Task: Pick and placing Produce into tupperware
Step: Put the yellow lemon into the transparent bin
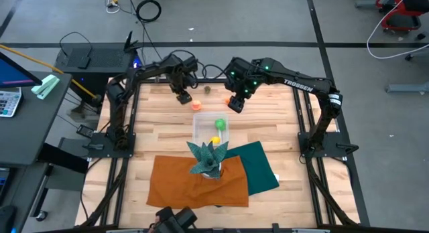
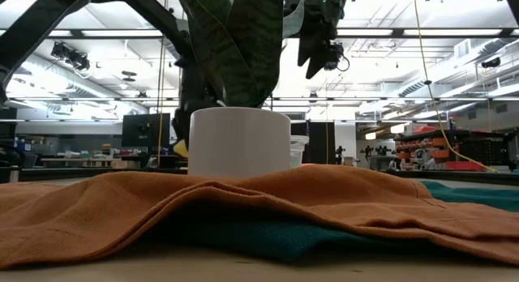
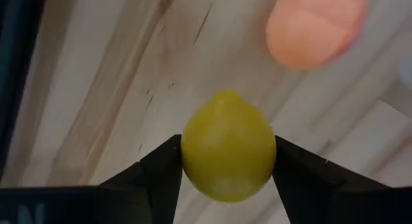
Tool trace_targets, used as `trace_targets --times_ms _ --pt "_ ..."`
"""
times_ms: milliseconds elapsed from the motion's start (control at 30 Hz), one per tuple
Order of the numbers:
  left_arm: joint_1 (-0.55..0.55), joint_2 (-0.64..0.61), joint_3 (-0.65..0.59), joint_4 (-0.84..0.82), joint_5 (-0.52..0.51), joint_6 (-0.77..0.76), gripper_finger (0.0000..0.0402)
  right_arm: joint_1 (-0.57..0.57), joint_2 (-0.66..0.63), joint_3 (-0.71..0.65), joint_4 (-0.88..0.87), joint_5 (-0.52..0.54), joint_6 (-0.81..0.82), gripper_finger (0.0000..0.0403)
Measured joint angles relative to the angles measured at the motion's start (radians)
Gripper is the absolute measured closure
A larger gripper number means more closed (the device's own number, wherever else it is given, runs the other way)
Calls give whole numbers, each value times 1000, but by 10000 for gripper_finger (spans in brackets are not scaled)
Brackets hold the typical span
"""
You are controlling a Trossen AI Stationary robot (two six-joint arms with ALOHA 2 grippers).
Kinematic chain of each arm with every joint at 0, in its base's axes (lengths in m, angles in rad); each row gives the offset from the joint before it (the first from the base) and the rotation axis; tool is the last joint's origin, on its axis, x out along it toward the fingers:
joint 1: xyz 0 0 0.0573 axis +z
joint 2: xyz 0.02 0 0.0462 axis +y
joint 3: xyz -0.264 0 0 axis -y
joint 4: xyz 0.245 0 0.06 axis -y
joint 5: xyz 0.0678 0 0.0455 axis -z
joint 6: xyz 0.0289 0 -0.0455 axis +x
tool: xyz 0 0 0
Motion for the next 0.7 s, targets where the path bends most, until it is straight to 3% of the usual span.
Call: trace_targets --times_ms 333,533,700 --pt "-41 -23 167 -133 48 0 191 -33 -25 -1 -133 89 -30 188" --pt "-115 -24 262 -191 91 2 178 -92 -127 -1 -137 145 -27 192" --pt "-187 -23 306 -200 104 -28 191 -163 -245 -1 -142 212 -10 196"
